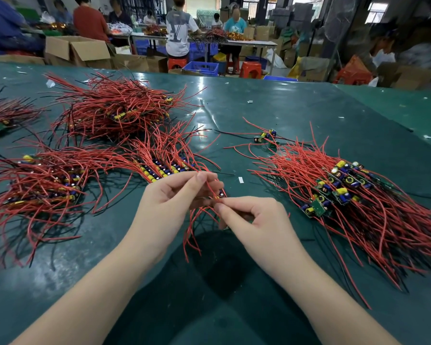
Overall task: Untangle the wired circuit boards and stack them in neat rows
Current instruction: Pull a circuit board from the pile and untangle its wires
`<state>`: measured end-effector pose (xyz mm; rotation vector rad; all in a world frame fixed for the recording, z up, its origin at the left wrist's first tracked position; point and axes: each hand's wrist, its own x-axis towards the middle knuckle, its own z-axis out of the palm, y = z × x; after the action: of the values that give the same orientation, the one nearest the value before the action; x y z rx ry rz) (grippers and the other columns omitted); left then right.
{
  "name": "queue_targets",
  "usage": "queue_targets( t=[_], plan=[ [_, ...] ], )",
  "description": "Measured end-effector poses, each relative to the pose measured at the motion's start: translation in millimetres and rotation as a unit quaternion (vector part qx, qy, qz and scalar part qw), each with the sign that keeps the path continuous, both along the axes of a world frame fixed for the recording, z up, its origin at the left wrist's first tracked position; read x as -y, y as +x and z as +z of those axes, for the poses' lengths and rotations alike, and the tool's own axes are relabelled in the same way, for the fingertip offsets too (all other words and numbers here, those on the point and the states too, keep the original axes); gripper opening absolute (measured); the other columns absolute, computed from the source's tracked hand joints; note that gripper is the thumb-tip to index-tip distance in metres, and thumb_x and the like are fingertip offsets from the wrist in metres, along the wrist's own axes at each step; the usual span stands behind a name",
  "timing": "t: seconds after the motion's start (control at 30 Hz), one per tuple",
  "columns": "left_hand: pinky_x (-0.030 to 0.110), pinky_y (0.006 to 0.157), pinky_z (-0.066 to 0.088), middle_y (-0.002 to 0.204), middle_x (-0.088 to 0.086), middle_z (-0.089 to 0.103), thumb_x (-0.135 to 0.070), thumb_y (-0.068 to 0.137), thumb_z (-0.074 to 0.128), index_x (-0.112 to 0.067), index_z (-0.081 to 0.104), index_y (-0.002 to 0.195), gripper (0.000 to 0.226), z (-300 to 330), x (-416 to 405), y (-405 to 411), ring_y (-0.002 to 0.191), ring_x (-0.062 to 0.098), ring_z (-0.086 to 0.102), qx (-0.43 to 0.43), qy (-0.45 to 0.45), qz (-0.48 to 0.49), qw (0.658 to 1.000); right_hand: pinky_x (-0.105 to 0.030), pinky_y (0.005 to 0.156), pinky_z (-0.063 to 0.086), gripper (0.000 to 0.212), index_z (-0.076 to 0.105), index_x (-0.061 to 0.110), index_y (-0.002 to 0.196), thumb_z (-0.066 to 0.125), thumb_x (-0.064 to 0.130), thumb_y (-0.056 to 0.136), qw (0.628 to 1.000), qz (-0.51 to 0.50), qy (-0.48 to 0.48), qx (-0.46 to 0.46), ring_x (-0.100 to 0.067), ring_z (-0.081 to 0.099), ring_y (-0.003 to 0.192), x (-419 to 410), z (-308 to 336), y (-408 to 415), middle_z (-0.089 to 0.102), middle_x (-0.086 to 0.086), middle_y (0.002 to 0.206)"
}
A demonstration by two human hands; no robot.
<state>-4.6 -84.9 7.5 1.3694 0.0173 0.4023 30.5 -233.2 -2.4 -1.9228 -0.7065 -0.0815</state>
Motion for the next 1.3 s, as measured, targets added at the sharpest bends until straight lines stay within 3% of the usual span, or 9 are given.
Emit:
queue_targets(
  t=[0.1,0.23,0.4,0.6,0.77,0.9,1.1,1.3],
  plan=[
    [0.023,0.073,0.056,0.089,0.010,0.076,-0.029,0.079,0.060,-0.017,0.078,0.084,0.022,2.1,-0.9,-1.0,0.085,0.017,0.072,-0.014,-0.021,-0.009,1.000,-0.037,0.059,0.041,0.035,0.064,0.009,0.072,0.052,0.038,0.087,1.000,0.022,-0.018,-0.012,-0.019,0.045,0.057,-0.5,-0.3,0.5,0.056,-0.010,0.062],
    [0.023,0.071,0.057,0.088,0.010,0.076,-0.028,0.075,0.063,-0.021,0.079,0.083,0.019,6.1,-4.1,-2.6,0.079,0.017,0.072,-0.024,-0.049,-0.027,0.998,-0.034,0.056,0.034,0.039,0.059,0.021,0.057,0.052,0.039,0.091,0.997,0.039,0.008,-0.066,-0.008,0.040,0.053,-1.0,2.3,1.0,0.050,-0.008,0.055],
    [0.020,0.066,0.056,0.089,0.011,0.076,-0.021,0.077,0.060,-0.018,0.078,0.075,0.019,7.0,-6.0,-3.2,0.080,0.014,0.073,-0.068,-0.107,-0.055,0.990,-0.022,0.055,0.036,0.027,0.071,0.028,0.070,0.060,0.023,0.094,0.995,0.038,0.027,-0.085,-0.002,0.044,0.054,1.6,2.6,4.5,0.053,0.012,0.053],
    [0.021,0.070,0.057,0.092,0.013,0.075,-0.018,0.080,0.057,-0.011,0.075,0.081,0.020,6.0,-4.8,-2.8,0.086,0.017,0.073,-0.050,-0.120,-0.034,0.991,-0.022,0.054,0.037,0.027,0.069,0.028,0.067,0.060,0.024,0.092,0.998,0.015,0.001,-0.054,-0.001,0.046,0.052,0.9,-2.3,4.2,0.054,0.012,0.052],
    [0.021,0.067,0.056,0.091,0.011,0.075,-0.015,0.079,0.057,-0.005,0.068,0.095,0.021,6.9,-4.6,-1.9,0.081,0.016,0.073,-0.028,-0.148,-0.017,0.988,-0.030,0.052,0.033,0.028,0.066,0.025,0.064,0.058,0.030,0.090,0.999,0.016,-0.001,-0.052,-0.006,0.038,0.050,0.6,-2.0,3.6,0.049,-0.007,0.054],
    [0.021,0.069,0.056,0.087,0.005,0.075,-0.021,0.082,0.056,-0.011,0.073,0.092,0.022,7.4,-5.0,-1.5,0.082,0.015,0.072,-0.027,-0.138,-0.029,0.990,-0.027,0.049,0.027,0.031,0.066,0.026,0.061,0.057,0.034,0.089,0.997,0.022,0.008,-0.077,-0.008,0.033,0.048,1.7,-1.5,4.3,0.039,0.005,0.049],
    [0.019,0.067,0.055,0.074,-0.002,0.071,-0.025,0.074,0.062,-0.019,0.079,0.082,0.020,10.1,-8.9,-2.1,0.074,0.008,0.069,-0.033,-0.120,-0.045,0.991,-0.020,0.048,0.026,0.031,0.069,0.023,0.065,0.057,0.031,0.092,0.997,0.028,-0.001,-0.076,-0.004,0.033,0.048,3.0,-2.0,4.7,0.038,0.009,0.047],
    [0.017,0.058,0.054,0.074,0.003,0.074,-0.024,0.067,0.069,-0.018,0.079,0.071,0.012,10.3,-12.3,-2.0,0.070,0.011,0.072,-0.053,-0.123,-0.004,0.991,-0.030,0.052,0.030,0.028,0.071,0.026,0.067,0.055,0.040,0.087,0.996,0.035,0.000,-0.084,-0.009,0.035,0.052,1.0,-3.5,3.2,0.040,0.006,0.051]
  ],
)
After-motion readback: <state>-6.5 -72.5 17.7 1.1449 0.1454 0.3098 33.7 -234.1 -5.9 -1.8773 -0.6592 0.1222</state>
